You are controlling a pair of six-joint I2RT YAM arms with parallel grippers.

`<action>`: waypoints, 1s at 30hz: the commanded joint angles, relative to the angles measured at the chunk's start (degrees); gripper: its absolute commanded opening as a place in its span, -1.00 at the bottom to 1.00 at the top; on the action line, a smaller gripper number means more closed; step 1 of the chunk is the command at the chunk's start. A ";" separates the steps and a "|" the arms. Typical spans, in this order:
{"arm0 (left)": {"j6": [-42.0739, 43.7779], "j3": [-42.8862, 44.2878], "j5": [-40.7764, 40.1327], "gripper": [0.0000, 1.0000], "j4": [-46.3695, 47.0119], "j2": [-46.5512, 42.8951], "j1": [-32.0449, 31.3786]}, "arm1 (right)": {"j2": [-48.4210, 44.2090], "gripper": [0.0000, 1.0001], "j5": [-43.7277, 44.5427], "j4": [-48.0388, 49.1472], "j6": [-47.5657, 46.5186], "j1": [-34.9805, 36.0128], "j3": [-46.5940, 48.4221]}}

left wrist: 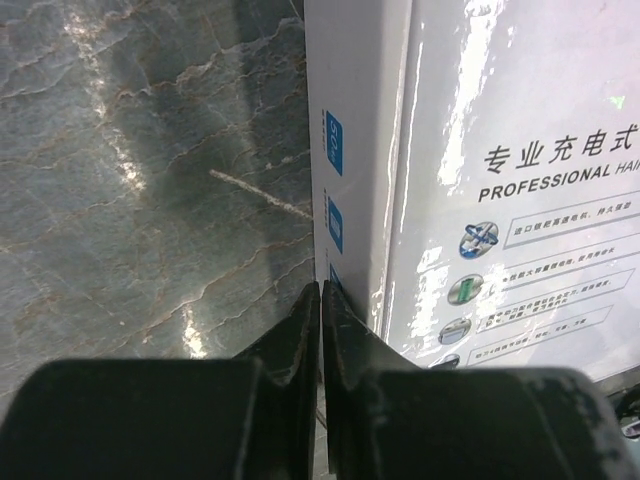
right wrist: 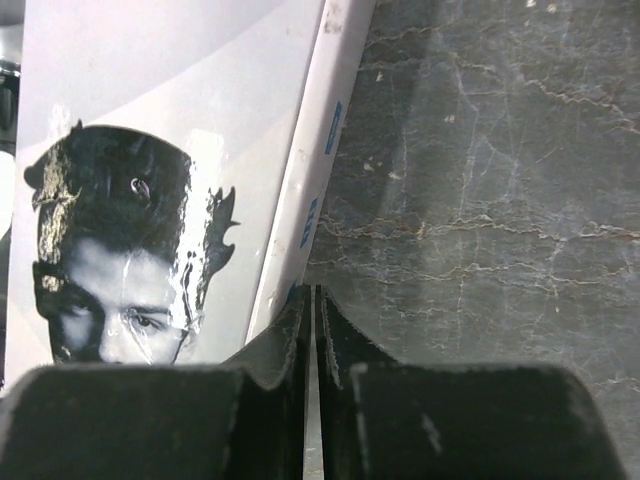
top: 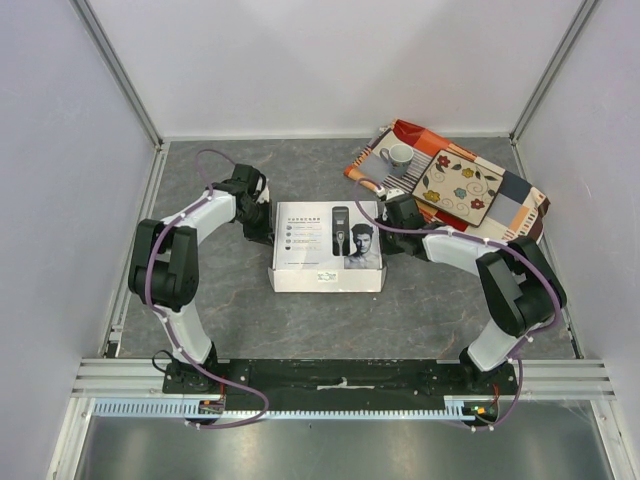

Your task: Sort the hair-cutting tools

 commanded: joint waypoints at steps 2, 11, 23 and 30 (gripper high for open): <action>-0.17 1.98 -3.43 -0.70 -0.93 -4.88 -1.54 | -4.29 -0.57 4.82 0.10 0.80 0.88 2.31; -0.87 -4.17 -4.77 -0.17 -0.40 -12.09 -1.27 | -10.09 0.27 10.19 -5.00 1.16 0.00 -0.86; -2.80 -11.12 -11.27 0.69 -0.58 -16.48 -1.36 | -13.35 0.75 13.88 -6.94 3.53 -0.09 -5.96; -3.16 -13.14 -9.87 0.99 0.30 -16.14 -1.27 | -13.52 0.86 12.03 -6.94 3.88 -0.09 -7.10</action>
